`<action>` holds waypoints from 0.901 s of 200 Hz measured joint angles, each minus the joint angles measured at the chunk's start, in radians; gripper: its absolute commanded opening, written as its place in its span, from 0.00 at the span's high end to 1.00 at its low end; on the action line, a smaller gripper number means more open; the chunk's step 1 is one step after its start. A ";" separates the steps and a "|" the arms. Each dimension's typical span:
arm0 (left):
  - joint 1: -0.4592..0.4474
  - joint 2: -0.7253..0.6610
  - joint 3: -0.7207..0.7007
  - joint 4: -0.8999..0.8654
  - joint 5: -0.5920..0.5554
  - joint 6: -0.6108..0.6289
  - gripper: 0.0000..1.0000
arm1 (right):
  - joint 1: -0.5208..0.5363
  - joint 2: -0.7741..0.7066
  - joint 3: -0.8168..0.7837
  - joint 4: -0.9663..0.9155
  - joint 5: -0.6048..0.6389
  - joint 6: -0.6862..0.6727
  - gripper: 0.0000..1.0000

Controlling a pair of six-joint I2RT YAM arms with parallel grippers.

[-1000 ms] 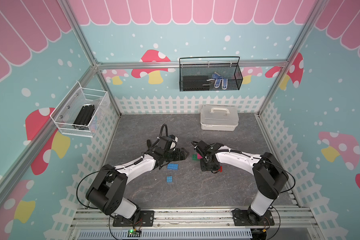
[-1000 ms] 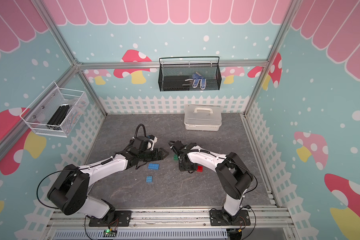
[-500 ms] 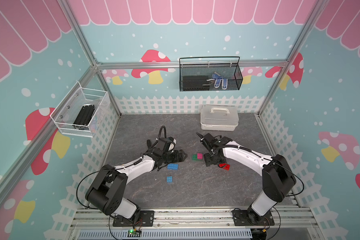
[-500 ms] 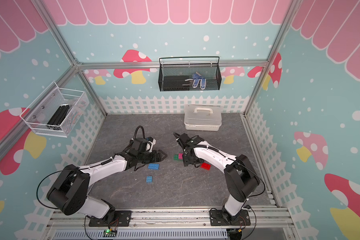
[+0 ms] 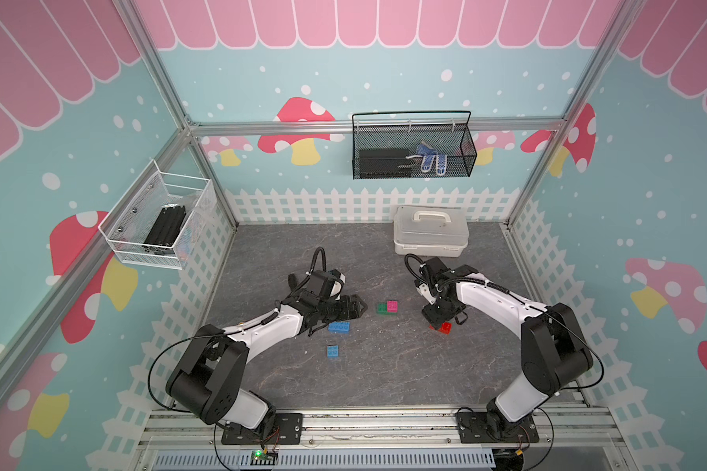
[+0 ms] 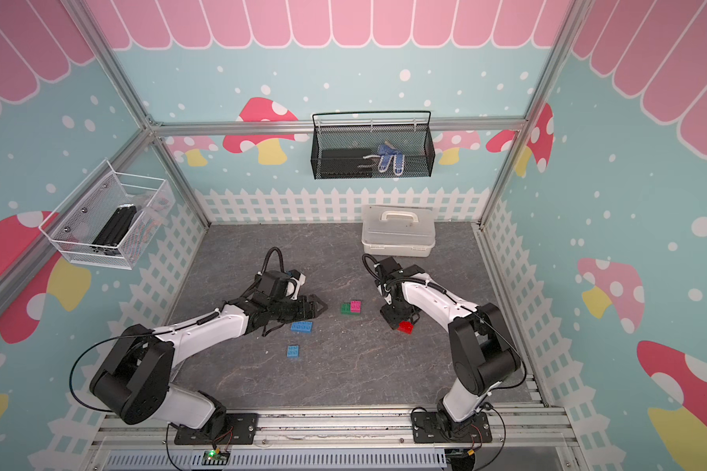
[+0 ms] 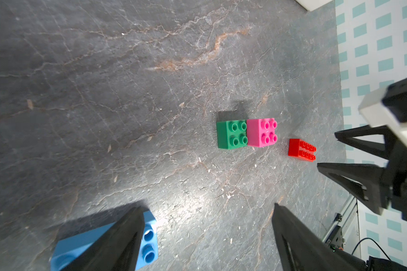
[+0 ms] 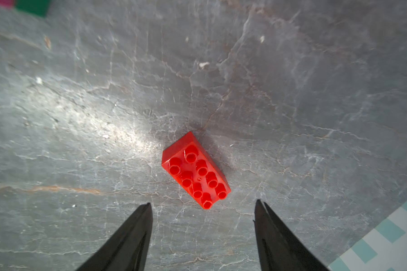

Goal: Assemble the number 5 with lego
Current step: Pick up the lego brick from the center of the board.

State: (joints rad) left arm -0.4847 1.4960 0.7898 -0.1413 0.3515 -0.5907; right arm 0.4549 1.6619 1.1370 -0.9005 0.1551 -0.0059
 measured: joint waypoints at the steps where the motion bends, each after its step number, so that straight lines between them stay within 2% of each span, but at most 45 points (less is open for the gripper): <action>1: 0.000 0.000 0.000 0.000 0.000 0.000 0.12 | -0.001 0.002 -0.002 0.001 -0.001 -0.003 0.29; 53: 0.000 0.000 0.001 -0.020 0.000 0.003 0.12 | -0.023 0.059 -0.021 0.029 0.003 -0.068 0.31; 115: 0.000 -0.005 0.001 -0.027 -0.001 0.004 0.12 | -0.050 0.112 -0.023 0.068 0.013 -0.102 0.46; 180: 0.000 -0.015 0.001 -0.029 -0.001 0.003 0.12 | -0.049 0.112 -0.029 0.078 0.012 -0.119 0.79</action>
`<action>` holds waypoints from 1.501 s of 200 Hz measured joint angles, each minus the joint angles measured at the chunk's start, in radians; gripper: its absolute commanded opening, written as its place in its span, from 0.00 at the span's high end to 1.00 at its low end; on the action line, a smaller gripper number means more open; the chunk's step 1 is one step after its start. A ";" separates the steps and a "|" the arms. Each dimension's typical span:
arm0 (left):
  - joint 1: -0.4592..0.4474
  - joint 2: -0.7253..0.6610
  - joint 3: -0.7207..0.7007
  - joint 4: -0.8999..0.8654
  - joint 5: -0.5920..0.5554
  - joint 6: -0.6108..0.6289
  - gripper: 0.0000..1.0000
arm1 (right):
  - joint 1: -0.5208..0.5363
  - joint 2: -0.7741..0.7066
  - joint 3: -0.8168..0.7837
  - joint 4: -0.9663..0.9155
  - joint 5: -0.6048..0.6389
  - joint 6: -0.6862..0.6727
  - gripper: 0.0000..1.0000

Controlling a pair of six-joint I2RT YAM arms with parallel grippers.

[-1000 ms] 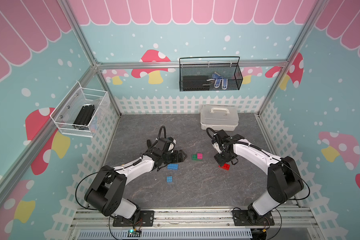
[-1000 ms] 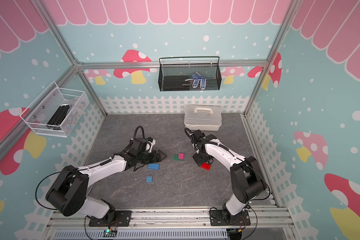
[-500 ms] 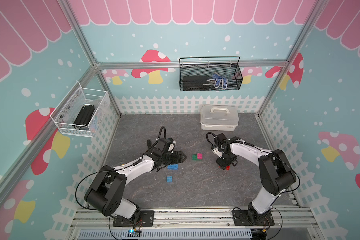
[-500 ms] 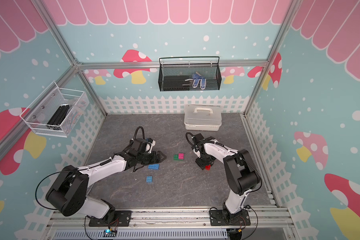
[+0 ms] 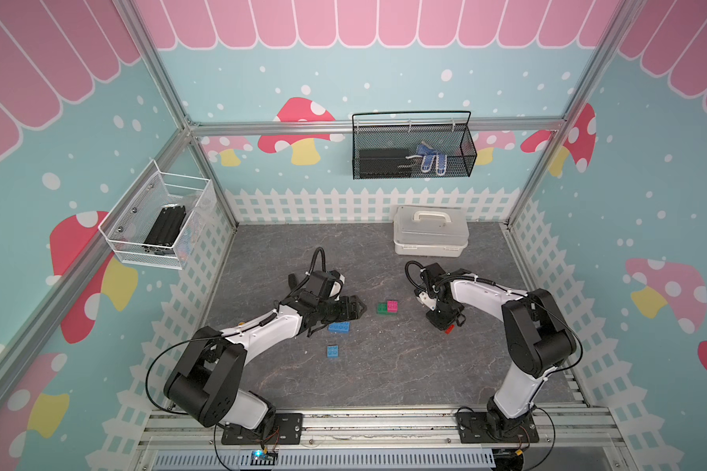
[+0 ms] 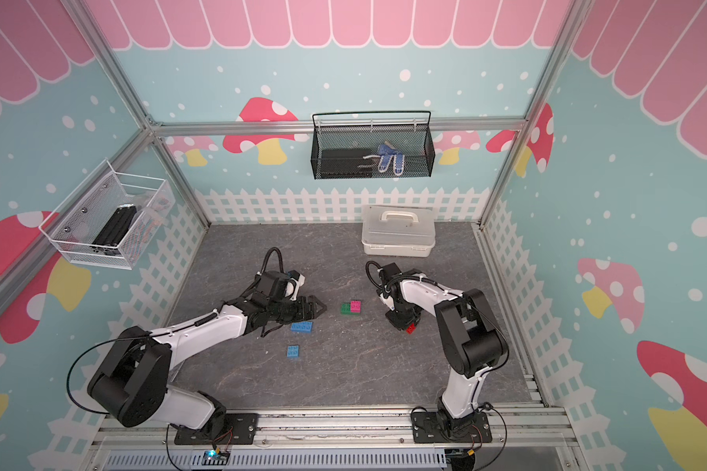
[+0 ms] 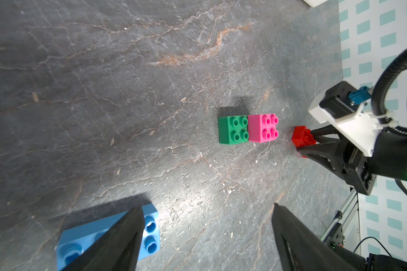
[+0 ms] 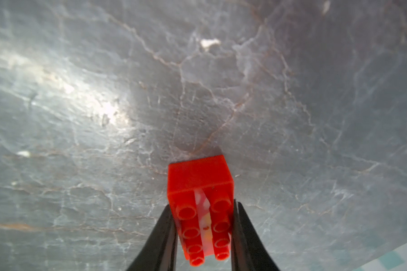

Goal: Assemble the number 5 with lego
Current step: Pick up the lego brick from the center of the board, then assemble the lego brick with the lego brick.

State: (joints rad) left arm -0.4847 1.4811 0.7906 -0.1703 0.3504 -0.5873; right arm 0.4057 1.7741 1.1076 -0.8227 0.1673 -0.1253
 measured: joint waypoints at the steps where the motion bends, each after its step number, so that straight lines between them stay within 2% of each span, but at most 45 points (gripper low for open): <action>1: 0.000 0.000 0.000 0.000 0.000 0.000 0.12 | 0.000 0.000 0.000 0.000 0.000 0.000 0.80; 20: 0.000 -0.002 0.000 -0.006 -0.001 -0.001 0.15 | 0.000 0.000 0.002 -0.002 -0.002 0.000 0.88; 58: -0.034 -0.001 0.000 -0.015 0.000 -0.012 0.30 | 0.000 -0.019 0.018 -0.020 -0.022 0.026 0.89; 113: -0.089 0.110 0.016 0.127 0.085 -0.137 0.74 | 0.000 -0.116 0.099 -0.026 -0.064 0.074 0.90; 147: -0.111 0.206 0.053 0.190 0.122 -0.182 0.88 | 0.000 -0.126 0.129 -0.030 -0.082 0.083 0.90; 192: -0.131 0.311 0.123 0.219 0.141 -0.198 0.90 | 0.003 -0.126 0.186 -0.042 -0.106 0.089 0.90; 247: -0.131 0.393 0.279 0.105 0.117 -0.121 0.93 | 0.034 -0.110 0.243 -0.066 -0.107 0.089 0.90; 300: -0.131 0.398 0.280 0.062 0.108 -0.097 0.95 | 0.043 -0.070 0.262 -0.083 -0.098 0.089 0.91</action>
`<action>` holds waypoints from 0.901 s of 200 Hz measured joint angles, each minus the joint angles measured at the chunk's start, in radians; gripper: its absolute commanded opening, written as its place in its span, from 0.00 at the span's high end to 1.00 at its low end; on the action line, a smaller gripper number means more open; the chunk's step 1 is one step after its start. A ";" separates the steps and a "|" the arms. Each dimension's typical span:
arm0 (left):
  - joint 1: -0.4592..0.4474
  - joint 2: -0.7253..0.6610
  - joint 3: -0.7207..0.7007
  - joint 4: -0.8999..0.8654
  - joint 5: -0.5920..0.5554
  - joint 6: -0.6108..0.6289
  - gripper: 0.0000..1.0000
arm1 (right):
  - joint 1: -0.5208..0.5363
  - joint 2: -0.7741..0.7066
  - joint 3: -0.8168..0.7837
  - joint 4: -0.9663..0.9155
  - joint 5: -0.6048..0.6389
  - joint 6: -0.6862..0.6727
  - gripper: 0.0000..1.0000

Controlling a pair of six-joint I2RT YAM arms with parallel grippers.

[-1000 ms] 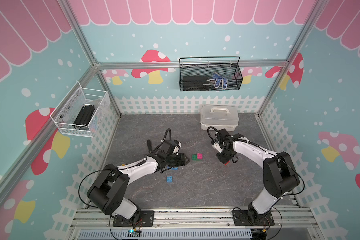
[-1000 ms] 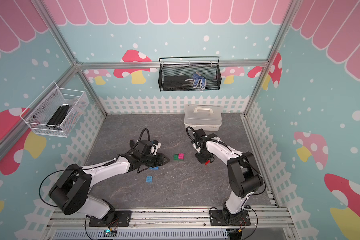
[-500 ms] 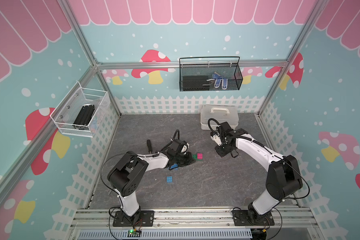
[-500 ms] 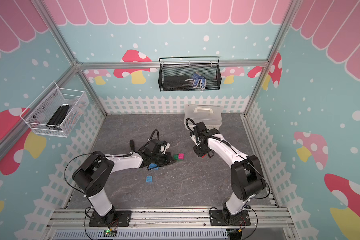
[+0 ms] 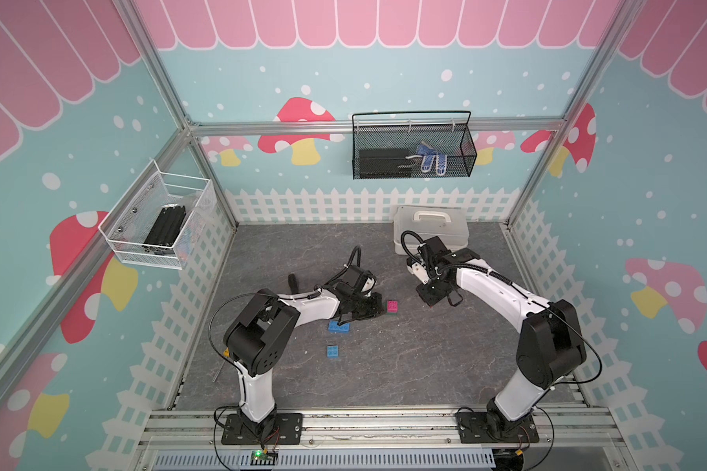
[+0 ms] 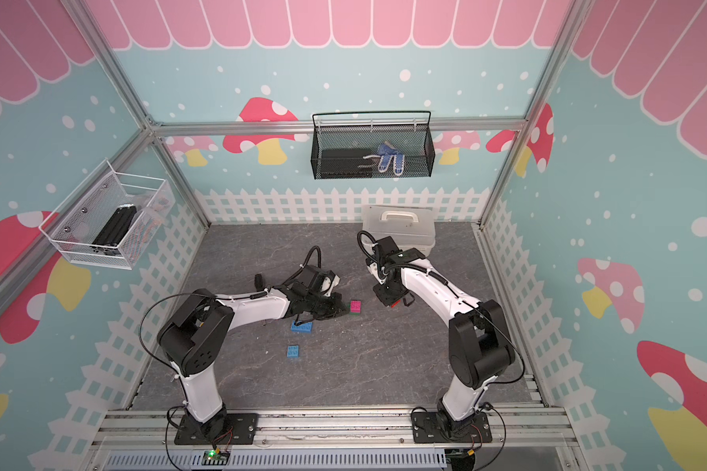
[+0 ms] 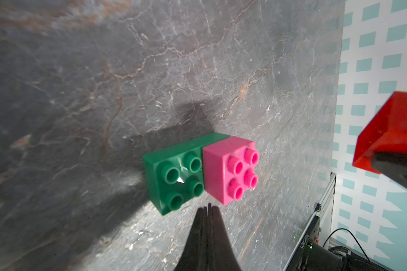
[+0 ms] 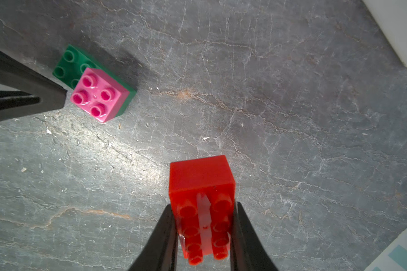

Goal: Assemble the number 5 with lego
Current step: Assemble the lego brick with the lego brick.

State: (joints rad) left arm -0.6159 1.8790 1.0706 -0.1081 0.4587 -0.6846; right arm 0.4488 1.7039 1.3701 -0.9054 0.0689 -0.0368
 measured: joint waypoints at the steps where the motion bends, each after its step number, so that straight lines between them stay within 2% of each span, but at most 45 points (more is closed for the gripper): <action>1: 0.000 0.000 -0.001 0.000 0.000 0.000 0.95 | 0.000 0.002 0.002 0.000 0.000 0.000 0.91; 114: 0.000 0.005 -0.052 -0.015 -0.023 0.000 0.95 | 0.070 0.079 0.104 -0.011 0.009 -0.001 0.91; 180: 0.032 0.095 0.078 -0.066 -0.042 0.044 0.96 | 0.090 0.109 0.105 -0.015 0.002 0.001 0.91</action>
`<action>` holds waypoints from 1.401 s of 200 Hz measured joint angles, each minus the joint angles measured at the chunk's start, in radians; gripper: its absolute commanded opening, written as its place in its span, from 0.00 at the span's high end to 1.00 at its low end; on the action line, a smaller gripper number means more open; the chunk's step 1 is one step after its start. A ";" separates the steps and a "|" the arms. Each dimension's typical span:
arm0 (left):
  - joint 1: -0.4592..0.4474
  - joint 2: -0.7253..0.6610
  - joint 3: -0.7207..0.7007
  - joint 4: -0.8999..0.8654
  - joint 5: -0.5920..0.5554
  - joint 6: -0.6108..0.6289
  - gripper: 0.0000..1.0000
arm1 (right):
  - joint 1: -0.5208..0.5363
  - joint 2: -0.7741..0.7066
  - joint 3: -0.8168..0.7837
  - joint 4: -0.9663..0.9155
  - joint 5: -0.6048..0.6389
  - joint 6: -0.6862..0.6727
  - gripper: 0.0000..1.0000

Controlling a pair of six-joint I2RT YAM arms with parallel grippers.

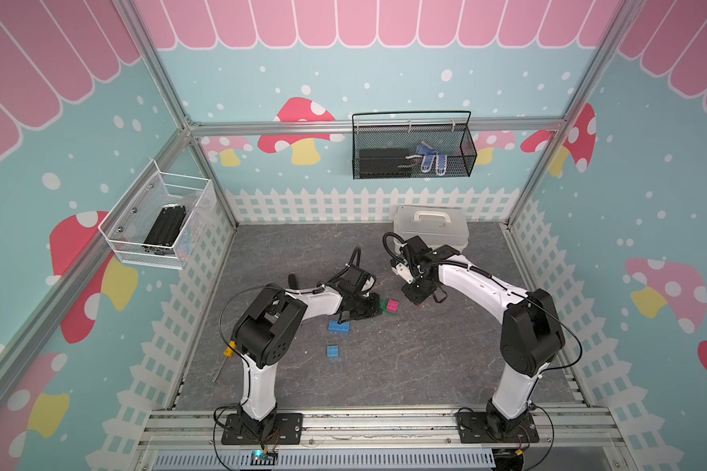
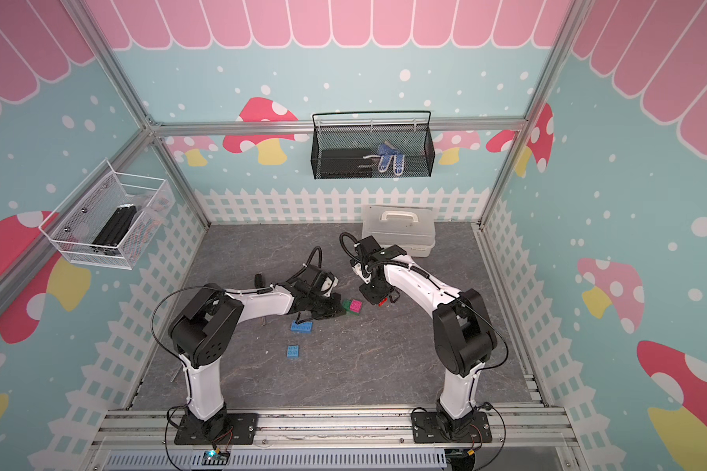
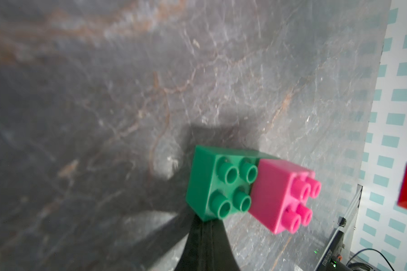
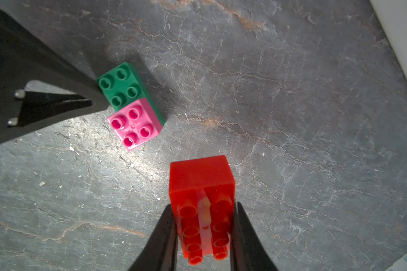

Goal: Assemble the number 5 with lego
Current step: Assemble the lego brick with the lego brick.

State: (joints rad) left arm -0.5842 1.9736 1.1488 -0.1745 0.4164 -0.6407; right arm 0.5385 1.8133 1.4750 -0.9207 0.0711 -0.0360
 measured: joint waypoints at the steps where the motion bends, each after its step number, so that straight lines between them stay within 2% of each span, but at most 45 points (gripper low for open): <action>1: 0.000 0.000 0.001 0.000 0.000 0.001 0.96 | 0.000 0.000 0.000 0.000 0.000 0.000 0.91; 37: 0.024 0.018 0.043 -0.035 -0.001 0.028 0.96 | 0.014 0.019 0.026 -0.019 -0.011 0.024 0.92; 126: 0.079 -0.072 -0.048 -0.050 -0.001 0.043 0.96 | 0.130 0.251 0.338 -0.169 0.044 0.172 0.92; 168: 0.091 -0.115 -0.091 -0.045 0.000 0.043 0.96 | 0.143 0.312 0.383 -0.214 0.056 0.184 0.93; 280: 0.091 -0.117 -0.127 -0.022 0.006 0.042 0.97 | 0.164 0.399 0.489 -0.298 0.072 0.158 0.93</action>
State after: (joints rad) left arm -0.4931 1.8568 1.0214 -0.1967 0.4225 -0.5983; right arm 0.7025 2.2127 1.9640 -1.2182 0.1436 0.1219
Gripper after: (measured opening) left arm 0.047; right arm 0.311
